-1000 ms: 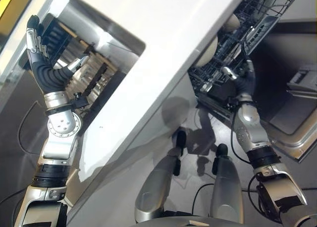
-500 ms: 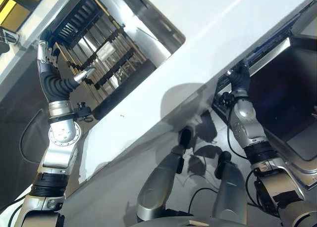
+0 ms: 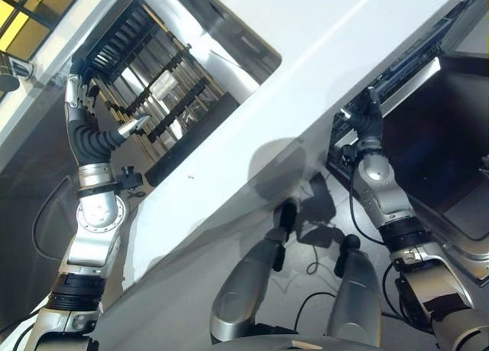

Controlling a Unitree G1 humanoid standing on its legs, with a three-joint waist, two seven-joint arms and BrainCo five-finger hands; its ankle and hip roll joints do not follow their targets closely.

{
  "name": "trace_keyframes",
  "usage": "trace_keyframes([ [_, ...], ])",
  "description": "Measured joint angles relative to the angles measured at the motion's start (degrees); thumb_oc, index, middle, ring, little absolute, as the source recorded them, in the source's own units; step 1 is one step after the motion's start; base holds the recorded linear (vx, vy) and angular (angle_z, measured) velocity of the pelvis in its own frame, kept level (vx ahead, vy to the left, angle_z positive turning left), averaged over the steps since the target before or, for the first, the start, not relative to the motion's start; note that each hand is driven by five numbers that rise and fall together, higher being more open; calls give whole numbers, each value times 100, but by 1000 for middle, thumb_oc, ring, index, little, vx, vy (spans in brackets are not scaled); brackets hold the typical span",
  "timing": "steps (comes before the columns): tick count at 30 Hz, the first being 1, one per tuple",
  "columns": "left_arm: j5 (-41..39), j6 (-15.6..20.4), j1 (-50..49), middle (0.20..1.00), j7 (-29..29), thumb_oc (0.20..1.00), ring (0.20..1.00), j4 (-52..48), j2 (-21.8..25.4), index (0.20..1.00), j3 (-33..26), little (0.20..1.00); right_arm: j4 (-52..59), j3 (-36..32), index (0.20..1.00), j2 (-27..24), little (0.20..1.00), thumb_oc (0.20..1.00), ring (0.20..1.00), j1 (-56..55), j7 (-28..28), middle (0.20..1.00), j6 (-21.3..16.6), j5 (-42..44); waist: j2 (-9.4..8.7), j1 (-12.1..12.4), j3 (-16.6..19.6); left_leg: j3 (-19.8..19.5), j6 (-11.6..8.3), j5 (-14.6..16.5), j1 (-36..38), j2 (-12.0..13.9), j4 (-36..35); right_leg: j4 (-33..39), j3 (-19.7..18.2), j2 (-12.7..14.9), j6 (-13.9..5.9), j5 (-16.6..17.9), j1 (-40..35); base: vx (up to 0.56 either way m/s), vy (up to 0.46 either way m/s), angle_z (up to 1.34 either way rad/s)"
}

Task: Pick up plates and place into dishwasher.

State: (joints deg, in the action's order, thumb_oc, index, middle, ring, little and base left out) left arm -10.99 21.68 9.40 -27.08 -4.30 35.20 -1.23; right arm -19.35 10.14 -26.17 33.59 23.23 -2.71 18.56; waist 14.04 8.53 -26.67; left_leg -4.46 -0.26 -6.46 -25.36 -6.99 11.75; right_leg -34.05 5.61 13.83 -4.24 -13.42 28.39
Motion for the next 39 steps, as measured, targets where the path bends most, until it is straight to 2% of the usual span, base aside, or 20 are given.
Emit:
trace_keyframes([
  [2,5,-26,-2,1000,-19,1000,1000,-12,0,1000,-1,1000,213,-14,1000,-62,1000,1000,1000,-79,132,1000,190,-282,-55,-77,-39,163,76,55,23,32,66,131,-171,-66,-38,105,-5,-43,74,-43],
  [4,15,-188,-13,1000,-46,1000,1000,-47,36,1000,-2,1000,561,-79,1000,-85,1000,1000,1000,-208,248,1000,201,-572,-107,-207,-75,392,166,138,134,71,96,339,-398,-121,-99,254,-87,-23,110,-62],
  [6,24,-256,-8,1000,-114,1000,1000,-24,11,1000,6,1000,787,-88,1000,-169,1000,1000,1000,-228,278,1000,215,-732,-141,-431,-99,631,256,256,289,96,92,615,-638,-168,-171,428,-234,37,166,-76],
  [7,27,-291,-5,1000,-167,1000,1000,-12,-4,1000,10,1000,878,-135,1000,-195,1000,1000,1000,-233,263,1000,229,-791,-196,-542,-137,772,310,315,383,100,109,751,-745,-182,-176,510,-295,47,174,-88],
  [8,26,-337,2,1000,-204,1000,1000,26,-45,1000,18,1000,932,-215,1000,-195,1000,1000,1000,-243,244,1000,256,-792,-235,-606,-164,935,367,361,476,122,103,867,-762,-137,-99,583,-346,8,110,-101],
  [10,25,-472,36,1000,-243,1000,1000,146,-154,1000,70,1000,937,-439,1000,-225,1000,1000,1000,-307,165,1000,268,-792,-261,-618,-177,1317,473,496,620,243,172,1151,-552,35,121,740,-453,-5,41,-120],
  [12,28,-518,49,1000,-228,1000,1000,157,-191,1000,125,1000,990,-637,1000,-304,1000,1000,1000,-567,166,1000,254,-787,-295,-696,-177,1374,501,748,658,245,462,1094,-422,79,132,977,-628,16,-72,-79],
  [13,39,-531,86,1000,-197,1000,1000,129,-260,1000,114,1000,1089,-738,1000,-380,1000,1000,1000,-890,188,1000,241,-783,-300,-759,-179,1376,495,932,656,290,731,912,-411,66,34,968,-642,22,-134,-28],
  [14,94,-533,61,1000,-154,1000,1000,132,-256,1000,88,1000,1180,-822,1000,-418,1000,1000,1000,-1207,228,1000,233,-781,-313,-786,-173,1371,470,1072,670,362,933,748,-363,35,34,968,-651,-20,-182,-32],
  [16,131,-513,-94,1000,-114,1000,1000,137,-173,1000,-109,1000,1291,-932,1000,-411,1000,1000,1000,-1636,293,1000,142,-776,-457,-792,-105,1436,371,1256,670,468,1084,883,-238,-6,12,861,-638,-99,-215,-53],
  [17,130,-508,-169,1000,-116,1000,1000,136,-139,1000,-230,1000,1373,-1018,1000,-417,1000,1000,1000,-1785,326,1000,55,-767,-491,-750,-83,1490,336,1244,648,534,1039,1118,-176,-31,-136,954,-655,-138,-208,-58],
  [18,128,-506,-246,1000,-118,1000,1000,139,-84,1000,-330,1000,1397,-1084,1000,-412,1000,1000,1000,-1862,392,1000,-69,-753,-498,-749,-79,1437,299,1232,616,570,1050,1315,-122,-90,-190,1060,-713,-116,-161,-52],
  [20,129,-492,-281,1000,-106,1000,1000,151,47,1000,-382,1000,1437,-1236,1000,-404,1000,1000,1000,-1923,577,1000,-178,-710,-497,-793,-77,1167,247,1260,538,528,1103,1345,-152,-187,-161,1177,-640,-117,-123,-29],
  [22,131,-455,-259,1000,-85,1000,1000,159,95,1000,-403,1000,1458,-1334,1000,-398,1000,1000,1000,-1945,768,1000,-245,-694,-489,-806,-68,1173,232,1260,518,545,1104,1333,-187,-223,-139,1177,-591,-70,-65,-12],
  [26,131,-456,-274,1000,-76,1000,1000,241,56,1000,-440,1000,1455,-1569,1000,-248,1000,1000,1000,-2206,1347,1000,-334,-635,-491,-915,-62,1225,236,1258,617,555,1092,1331,-264,-254,-142,1173,-635,5,-2,-8],
  [29,130,-454,-437,1000,-81,1000,1000,286,-44,1000,-524,1000,1447,-1759,1000,-1,1000,1000,1000,-2525,1671,1000,-340,-530,-490,-936,-56,1353,254,1258,733,525,1002,1320,-394,-232,-161,1167,-637,-42,40,-19],
  [32,131,-385,-690,1000,-160,1000,1000,331,-68,1000,-657,1000,1371,-1846,1000,372,1000,1000,1000,-2886,2077,1000,-486,-413,-481,-1080,-53,1491,274,1273,750,482,970,1229,-536,-198,-213,1120,-498,-75,64,-18],
  [36,128,-236,-873,1000,-366,1000,1000,371,-68,1000,-748,1000,942,-1860,1000,494,1000,1000,1000,-3202,2177,1000,-922,254,-360,-1144,-6,1714,338,1317,505,430,1015,992,-778,-137,-251,1098,-73,-74,68,-18],
  [39,128,-221,-861,1000,-521,1000,1000,403,-41,1000,-804,1000,458,-1647,1000,550,1000,1000,1000,-3124,1854,1000,-1217,792,-196,-1163,-35,1818,377,1296,228,372,1110,711,-864,-60,-256,1072,329,-74,26,-6],
])
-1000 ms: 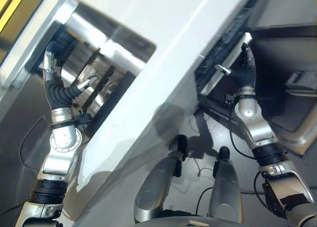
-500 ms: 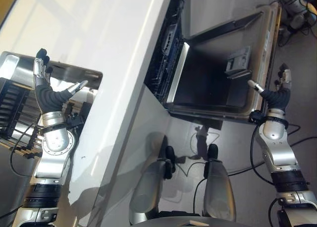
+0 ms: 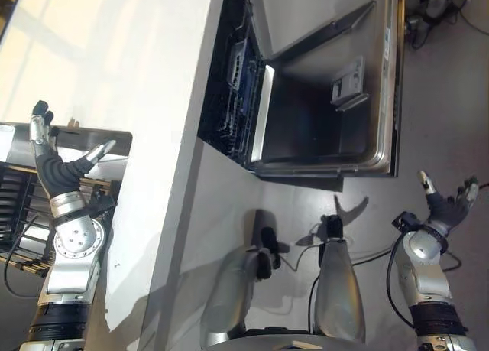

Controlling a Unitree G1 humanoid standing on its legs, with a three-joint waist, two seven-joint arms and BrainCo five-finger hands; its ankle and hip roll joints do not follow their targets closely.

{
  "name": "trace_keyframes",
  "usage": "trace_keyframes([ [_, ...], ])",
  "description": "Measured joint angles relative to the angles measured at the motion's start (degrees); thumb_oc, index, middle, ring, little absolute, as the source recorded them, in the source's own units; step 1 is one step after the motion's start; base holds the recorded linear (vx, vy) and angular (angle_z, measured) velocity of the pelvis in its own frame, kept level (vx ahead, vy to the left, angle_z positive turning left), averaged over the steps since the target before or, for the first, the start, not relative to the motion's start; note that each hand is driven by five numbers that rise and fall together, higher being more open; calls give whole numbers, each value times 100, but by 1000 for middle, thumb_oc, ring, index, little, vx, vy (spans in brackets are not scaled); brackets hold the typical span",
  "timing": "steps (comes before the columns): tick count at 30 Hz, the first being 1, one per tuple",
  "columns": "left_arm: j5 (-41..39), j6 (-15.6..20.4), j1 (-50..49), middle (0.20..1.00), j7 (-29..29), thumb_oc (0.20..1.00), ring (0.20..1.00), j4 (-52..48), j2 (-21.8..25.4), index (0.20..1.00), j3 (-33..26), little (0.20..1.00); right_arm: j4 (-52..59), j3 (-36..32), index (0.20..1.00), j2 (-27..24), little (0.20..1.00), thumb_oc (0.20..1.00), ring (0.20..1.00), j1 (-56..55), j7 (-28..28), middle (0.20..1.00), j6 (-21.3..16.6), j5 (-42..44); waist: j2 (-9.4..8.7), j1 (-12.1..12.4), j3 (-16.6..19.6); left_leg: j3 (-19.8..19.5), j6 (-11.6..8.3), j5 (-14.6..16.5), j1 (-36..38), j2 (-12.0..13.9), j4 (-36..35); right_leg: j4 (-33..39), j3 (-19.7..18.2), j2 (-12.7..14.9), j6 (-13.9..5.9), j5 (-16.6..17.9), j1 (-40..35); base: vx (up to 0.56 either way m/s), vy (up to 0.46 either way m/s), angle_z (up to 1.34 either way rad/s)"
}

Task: Pick up plates and place into dishwasher.

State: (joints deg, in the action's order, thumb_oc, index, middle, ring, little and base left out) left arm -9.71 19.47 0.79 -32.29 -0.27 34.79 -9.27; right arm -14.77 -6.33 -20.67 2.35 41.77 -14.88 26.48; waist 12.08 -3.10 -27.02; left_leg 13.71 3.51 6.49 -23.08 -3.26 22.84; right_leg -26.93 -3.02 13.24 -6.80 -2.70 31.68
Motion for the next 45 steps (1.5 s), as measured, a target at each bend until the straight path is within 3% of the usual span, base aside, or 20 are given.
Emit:
trace_keyframes([
  [3,-2,12,36,1000,-114,1000,1000,143,38,1000,-28,1000,-203,311,1000,-8,1000,1000,1000,199,-341,1000,-284,323,151,-3,3,32,-2,7,-226,-32,89,-132,-100,13,-26,-28,296,-26,44,-7],
  [10,-59,136,251,1000,-300,1000,1000,141,375,1000,-55,1000,-911,500,1000,-24,1000,1000,1000,1057,-829,1000,-862,1159,249,206,72,128,3,-1,-933,-81,439,-826,-223,125,59,-175,1202,-24,12,4],
  [18,-123,142,626,1000,-309,1000,1000,143,504,1000,-20,1000,-1610,269,1000,-73,1000,1000,1000,2379,-1276,1000,-976,1974,380,435,167,137,24,-15,-1489,-120,746,-1215,-285,210,90,-217,1782,-22,-17,5],
  [24,-191,137,707,1000,-322,1000,1000,192,612,1000,30,1000,-1721,97,1000,-108,1000,1000,1000,2603,-1984,1000,-1113,2560,492,425,246,129,94,-16,-1718,-184,839,-1324,-285,303,108,-215,2012,-1,12,2],
  [31,-722,180,693,1000,-182,1000,1000,408,762,1000,8,1000,-1683,-117,1000,-345,1000,1000,1000,2583,-3426,1000,-411,3072,519,417,270,75,85,-11,-1869,-192,967,-1392,-288,289,129,-197,2153,36,-11,-3],
  [36,-788,218,672,1000,30,1000,1000,515,672,1000,-94,1000,-1406,275,1000,-1043,1000,1000,1000,2075,-4118,1000,51,2961,516,383,268,-93,16,-9,-1833,-208,994,-1365,-202,259,150,-169,2043,32,-25,0],
  [45,-811,192,734,1000,380,1000,1000,566,272,1000,73,1000,-928,679,1000,-1210,1000,1000,1000,1655,-4287,1000,757,2125,424,246,200,-585,-35,-34,-1057,-217,674,-855,241,197,152,-158,948,63,2,6],
])
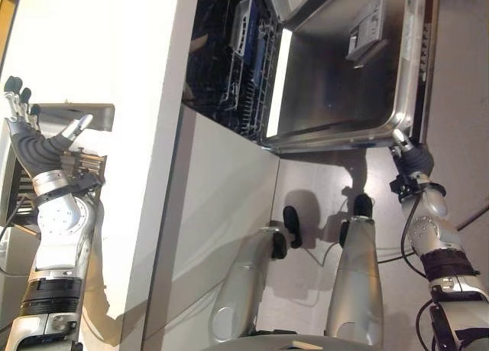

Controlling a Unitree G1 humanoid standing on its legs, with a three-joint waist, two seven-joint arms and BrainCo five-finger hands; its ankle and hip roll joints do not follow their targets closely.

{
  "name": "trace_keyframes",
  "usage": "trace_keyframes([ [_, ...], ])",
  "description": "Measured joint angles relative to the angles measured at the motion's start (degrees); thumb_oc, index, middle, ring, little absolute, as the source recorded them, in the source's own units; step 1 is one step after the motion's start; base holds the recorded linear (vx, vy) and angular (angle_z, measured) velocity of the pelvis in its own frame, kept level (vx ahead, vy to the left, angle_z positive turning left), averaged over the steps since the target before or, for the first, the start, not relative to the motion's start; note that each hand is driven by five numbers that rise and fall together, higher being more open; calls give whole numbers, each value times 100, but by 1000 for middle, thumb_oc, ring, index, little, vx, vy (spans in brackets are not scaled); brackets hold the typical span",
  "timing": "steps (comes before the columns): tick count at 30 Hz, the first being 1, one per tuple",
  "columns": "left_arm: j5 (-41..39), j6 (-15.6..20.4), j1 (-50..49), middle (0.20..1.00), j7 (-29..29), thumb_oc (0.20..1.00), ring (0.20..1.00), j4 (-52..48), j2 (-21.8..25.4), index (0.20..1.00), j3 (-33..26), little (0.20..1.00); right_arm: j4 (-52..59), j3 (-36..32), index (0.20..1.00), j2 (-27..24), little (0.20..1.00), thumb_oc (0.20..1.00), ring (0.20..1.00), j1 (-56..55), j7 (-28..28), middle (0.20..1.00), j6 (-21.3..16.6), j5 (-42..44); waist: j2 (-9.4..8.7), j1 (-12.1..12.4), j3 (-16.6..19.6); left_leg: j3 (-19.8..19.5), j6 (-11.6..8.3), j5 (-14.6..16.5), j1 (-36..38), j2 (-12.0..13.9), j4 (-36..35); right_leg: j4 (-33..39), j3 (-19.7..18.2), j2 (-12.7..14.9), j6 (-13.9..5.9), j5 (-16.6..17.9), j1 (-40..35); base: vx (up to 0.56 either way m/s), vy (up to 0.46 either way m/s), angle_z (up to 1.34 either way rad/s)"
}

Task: Pick up plates and place into dishwasher.

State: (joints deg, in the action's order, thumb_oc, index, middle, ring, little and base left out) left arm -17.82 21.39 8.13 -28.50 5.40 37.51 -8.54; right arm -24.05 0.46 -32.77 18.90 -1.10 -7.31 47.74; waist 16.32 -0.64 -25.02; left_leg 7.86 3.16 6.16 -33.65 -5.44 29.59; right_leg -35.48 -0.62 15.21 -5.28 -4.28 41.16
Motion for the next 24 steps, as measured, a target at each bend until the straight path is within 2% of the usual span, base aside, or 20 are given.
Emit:
trace_keyframes([
  [4,4,-80,7,1000,122,1000,1000,-3,-60,1000,115,1000,410,301,1000,31,1000,1000,1000,-276,-196,1000,80,-219,-133,1,-97,-326,-84,-124,521,-19,-400,343,331,-1,43,34,-635,92,-14,16],
  [10,17,-93,35,1000,502,1000,1000,-375,-365,1000,594,1000,1167,909,1000,142,1000,1000,1000,-574,-526,1000,80,-719,-192,49,-135,-1000,-278,-321,1174,66,-1046,844,987,-130,182,10,-1557,107,-98,35],
  [13,70,-94,187,1000,658,1000,1000,-540,-462,1000,737,1000,1522,1209,1000,234,1000,1000,1000,-412,-775,1000,73,-1019,-220,346,-137,-1214,-391,-404,1351,206,-1289,1033,1323,-252,311,-51,-1867,92,-183,44],
  [14,82,-103,232,1000,710,1000,1000,-545,-505,1000,738,1000,1583,1280,1000,348,1000,1000,1000,-298,-844,1000,54,-1125,-236,444,-140,-1318,-496,-563,1453,275,-1410,1063,1475,-309,369,-95,-2018,115,-195,60],
  [16,84,-101,254,1000,783,1000,1000,-553,-512,1000,733,1000,1693,1378,1000,540,1000,1000,1000,-107,-934,1000,-79,-1196,-385,683,-103,-1438,-503,-602,1630,355,-1545,1063,1743,-323,396,-237,-2277,127,-171,63],
  [17,91,-106,252,1000,829,1000,1000,-555,-507,1000,731,1000,1864,1364,1000,642,1000,1000,1000,29,-960,1000,-274,-1211,-457,768,-84,-1460,-578,-629,1728,380,-1599,1052,1827,-312,417,-284,-2412,127,-136,69],
  [20,131,-149,200,1000,963,1000,1000,-586,-465,1000,691,1000,2158,1146,1000,928,1000,1000,1000,435,-818,1000,-749,-1211,-774,858,166,-1579,-625,-665,1863,405,-1625,1177,1846,-429,351,-460,-2760,150,-116,84],
  [22,128,-251,184,1000,1060,1000,1000,-595,-448,1000,668,1000,2157,944,1000,910,1000,1000,1000,443,-793,1000,-781,-1206,-955,891,277,-1593,-639,-654,1917,419,-1618,1368,1831,-499,323,-479,-2977,138,-73,50],
  [24,132,-280,180,1000,1190,1000,1000,-585,-429,1000,663,1000,2145,860,1000,884,1000,1000,1000,363,-690,1000,-806,-1227,-1040,947,335,-1596,-639,-626,2043,435,-1646,1561,1835,-557,273,-452,-3202,96,-67,13],
])
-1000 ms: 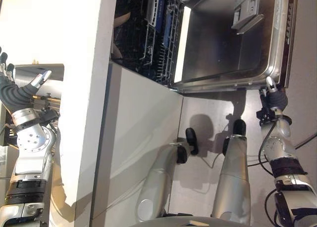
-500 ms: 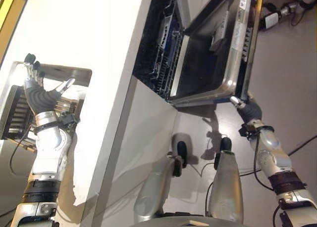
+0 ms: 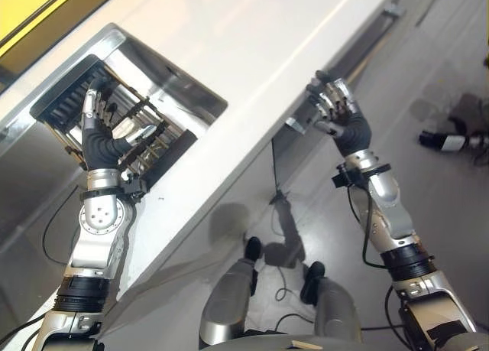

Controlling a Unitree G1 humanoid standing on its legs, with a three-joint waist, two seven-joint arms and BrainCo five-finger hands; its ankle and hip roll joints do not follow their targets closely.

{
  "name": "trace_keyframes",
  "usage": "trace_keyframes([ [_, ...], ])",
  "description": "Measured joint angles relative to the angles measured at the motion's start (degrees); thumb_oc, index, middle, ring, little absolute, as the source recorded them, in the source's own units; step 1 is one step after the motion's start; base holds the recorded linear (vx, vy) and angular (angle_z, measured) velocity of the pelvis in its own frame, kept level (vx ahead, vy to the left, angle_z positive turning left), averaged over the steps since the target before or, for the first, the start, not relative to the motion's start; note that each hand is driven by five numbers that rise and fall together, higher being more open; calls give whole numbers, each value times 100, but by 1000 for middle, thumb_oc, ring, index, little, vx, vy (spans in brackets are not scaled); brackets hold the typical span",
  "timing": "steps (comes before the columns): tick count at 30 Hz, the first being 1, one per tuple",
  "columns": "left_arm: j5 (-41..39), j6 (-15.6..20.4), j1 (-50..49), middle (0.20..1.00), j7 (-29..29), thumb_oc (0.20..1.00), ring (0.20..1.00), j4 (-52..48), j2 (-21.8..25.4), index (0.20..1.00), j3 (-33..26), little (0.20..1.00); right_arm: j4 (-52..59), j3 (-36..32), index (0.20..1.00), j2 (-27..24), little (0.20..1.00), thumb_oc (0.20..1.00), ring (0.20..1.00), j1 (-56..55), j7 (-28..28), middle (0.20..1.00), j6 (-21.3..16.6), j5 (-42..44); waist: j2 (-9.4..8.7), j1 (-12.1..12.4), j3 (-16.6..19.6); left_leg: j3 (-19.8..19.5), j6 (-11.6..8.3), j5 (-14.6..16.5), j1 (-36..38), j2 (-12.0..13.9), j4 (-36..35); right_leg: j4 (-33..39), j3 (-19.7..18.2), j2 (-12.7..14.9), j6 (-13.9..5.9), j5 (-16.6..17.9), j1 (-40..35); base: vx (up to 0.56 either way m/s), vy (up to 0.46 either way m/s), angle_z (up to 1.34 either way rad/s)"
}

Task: Pick up plates and place into dishwasher.

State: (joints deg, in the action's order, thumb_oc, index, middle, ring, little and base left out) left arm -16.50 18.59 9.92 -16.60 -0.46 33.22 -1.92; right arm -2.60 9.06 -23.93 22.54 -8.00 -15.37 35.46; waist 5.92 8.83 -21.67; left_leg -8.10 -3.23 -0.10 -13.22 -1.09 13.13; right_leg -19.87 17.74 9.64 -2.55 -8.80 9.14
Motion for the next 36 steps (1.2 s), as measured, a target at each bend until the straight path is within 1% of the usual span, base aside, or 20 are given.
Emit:
trace_keyframes([
  [3,4,-40,-3,1000,196,1000,1000,1,0,1000,1,1000,-19,51,1000,26,1000,1000,1000,-31,116,1000,6,2,-13,12,49,-1,-1,23,193,33,-62,212,5,-67,-14,72,-247,32,-53,-2],
  [5,6,-47,-13,1000,306,1000,1000,1,-2,1000,3,1000,8,171,1000,127,1000,1000,1000,-26,87,1000,-12,2,-27,39,179,12,-2,26,256,74,-113,353,0,-122,-2,130,-327,-17,-33,-6],
  [7,7,-47,-48,1000,335,1000,1000,1,-2,1000,4,1000,10,299,1000,183,1000,1000,1000,-28,80,1000,-13,1,-41,85,401,19,-1,26,280,103,-167,519,2,-164,-1,168,-383,-46,-18,-5],
  [9,7,-43,-122,1000,367,1000,1000,0,-6,1000,5,1000,7,289,1000,252,1000,1000,1000,-43,92,1000,-15,1,-51,70,507,42,1,26,408,113,-247,643,-9,-177,-2,199,-512,-43,-13,-6],
  [12,12,-44,-283,1000,373,1000,1000,0,-51,1000,7,1000,8,288,1000,279,1000,1000,1000,-155,120,1000,-15,-3,-120,69,681,161,8,22,475,127,-336,709,-104,-180,-23,230,-513,-15,4,-16],
  [15,94,-48,-518,1000,373,1000,1000,-18,-116,1000,8,1000,16,267,1000,273,1000,1000,1000,-585,336,1000,-10,-220,-180,5,757,297,41,39,681,139,-466,869,-249,-186,-50,292,-641,29,46,-26],
  [17,222,-49,-666,1000,372,1000,1000,-37,-181,1000,5,1000,68,240,1000,244,1000,1000,1000,-907,502,1000,-2,-411,-182,-42,768,428,68,71,823,152,-531,977,-387,-207,-74,345,-699,13,73,-39],
  [19,224,-49,-799,1000,363,1000,1000,-99,-286,1000,-53,1000,416,200,1000,209,1000,1000,1000,-1195,593,1000,24,-596,-180,-70,788,556,81,75,881,163,-603,1041,-519,-222,-95,399,-706,25,100,-35],
  [20,224,-57,-831,1000,328,1000,1000,-102,-380,1000,-121,1000,682,190,1000,180,1000,1000,1000,-1298,590,1000,39,-689,-181,-203,792,623,91,72,927,160,-652,1109,-589,-231,-104,453,-716,42,127,-34],
  [21,224,-61,-865,1000,284,1000,1000,-110,-461,1000,-178,1000,909,194,1000,143,1000,1000,1000,-1332,580,1000,45,-737,-175,-200,801,670,98,74,974,167,-692,1148,-641,-239,-112,500,-748,26,81,-33],
  [23,224,-69,-891,1000,237,1000,1000,-139,-574,1000,-193,1000,1292,148,1000,57,1000,1000,1000,-1338,499,1000,33,-831,-191,-322,843,729,113,68,1101,186,-795,1298,-713,-249,-132,568,-855,47,122,-27],
  [24,221,-82,-899,1000,229,1000,1000,-203,-632,1000,-195,1000,1400,88,1000,40,1000,1000,1000,-1336,444,1000,33,-892,-215,-341,879,776,119,74,1172,163,-845,1375,-776,-238,-140,600,-917,54,169,-25],
  [26,218,-84,-923,1000,197,1000,1000,-406,-757,1000,-196,1000,1571,72,1000,-48,1000,1000,1000,-1333,354,1000,35,-911,-266,-332,1022,798,130,71,1231,144,-931,1416,-787,-250,-153,613,-924,33,131,-14],
  [28,212,-75,-919,1000,194,1000,1000,-508,-793,1000,-199,1000,1628,84,1000,-69,1000,1000,1000,-1279,303,1000,36,-933,-318,-308,1092,767,141,78,1285,117,-951,1410,-772,-241,-171,595,-987,13,130,7],
  [30,201,-71,-923,1000,184,1000,1000,-500,-810,1000,-201,1000,1627,95,1000,-77,1000,1000,1000,-1234,298,1000,36,-931,-363,-260,1129,707,167,95,1284,72,-924,1248,-734,-198,-183,521,-969,-15,117,17],
  [31,192,-65,-921,1000,184,1000,1000,-491,-816,1000,-202,1000,1626,102,1000,-81,1000,1000,1000,-1223,307,1000,36,-923,-381,-226,1134,656,221,132,1259,39,-861,1015,-703,-149,-190,417,-887,-10,61,28],
  [33,174,-50,-918,1000,185,1000,1000,-464,-833,1000,-200,1000,1603,147,1000,-80,1000,1000,1000,-1221,307,1000,36,-890,-409,-190,1136,492,260,180,1201,-42,-772,586,-685,-51,-163,225,-812,8,-23,45],
  [34,147,-7,-918,1000,186,1000,1000,-465,-826,1000,-211,1000,1603,218,1000,-78,1000,1000,1000,-1221,305,1000,34,-891,-480,-172,1185,361,269,208,1141,-103,-696,498,-786,-29,-159,106,-803,42,-83,65],
  [35,72,43,-918,1000,189,1000,1000,-465,-794,1000,-214,1000,1603,298,1000,-77,1000,1000,1000,-1217,303,1000,35,-894,-603,-145,1257,204,268,205,1044,-144,-636,514,-925,-52,-204,-41,-815,67,-101,88],
  [36,-34,60,-908,1000,206,1000,1000,-464,-792,1000,-207,1000,1604,308,1000,-79,1000,1000,1000,-1217,307,1000,39,-898,-660,-157,1292,-32,234,178,964,-188,-591,567,-1114,-186,-197,-102,-870,77,-105,111],
])
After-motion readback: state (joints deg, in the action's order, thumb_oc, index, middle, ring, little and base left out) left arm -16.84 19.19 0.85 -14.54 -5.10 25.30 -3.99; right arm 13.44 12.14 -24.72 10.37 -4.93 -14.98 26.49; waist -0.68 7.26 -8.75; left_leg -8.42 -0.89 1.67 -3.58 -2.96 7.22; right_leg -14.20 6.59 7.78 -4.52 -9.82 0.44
